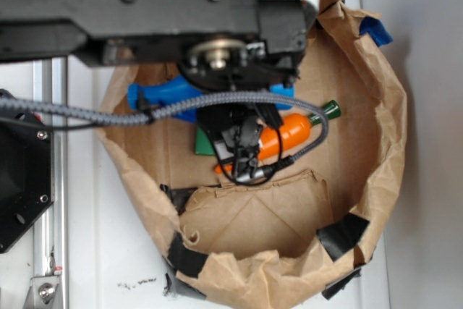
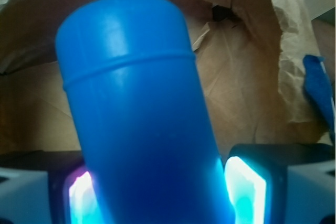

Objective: Grab the blue bottle.

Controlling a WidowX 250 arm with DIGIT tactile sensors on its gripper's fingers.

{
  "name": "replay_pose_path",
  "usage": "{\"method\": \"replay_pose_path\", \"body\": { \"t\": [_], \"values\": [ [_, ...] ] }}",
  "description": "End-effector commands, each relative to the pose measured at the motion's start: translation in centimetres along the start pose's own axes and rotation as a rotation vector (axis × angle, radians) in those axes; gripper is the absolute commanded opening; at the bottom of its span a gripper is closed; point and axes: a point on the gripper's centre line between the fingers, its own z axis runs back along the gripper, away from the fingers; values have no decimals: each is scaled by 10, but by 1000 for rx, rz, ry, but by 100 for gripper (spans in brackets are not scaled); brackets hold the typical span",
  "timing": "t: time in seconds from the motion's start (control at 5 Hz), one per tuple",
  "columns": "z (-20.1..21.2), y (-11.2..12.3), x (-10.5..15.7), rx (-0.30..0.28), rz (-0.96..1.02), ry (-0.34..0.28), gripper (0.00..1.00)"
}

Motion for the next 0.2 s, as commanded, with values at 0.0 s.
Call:
{"method": "replay_pose_path", "body": {
  "t": [0.0],
  "values": [
    [8,-7,13,-23,9,-64,0]
  ]
}}
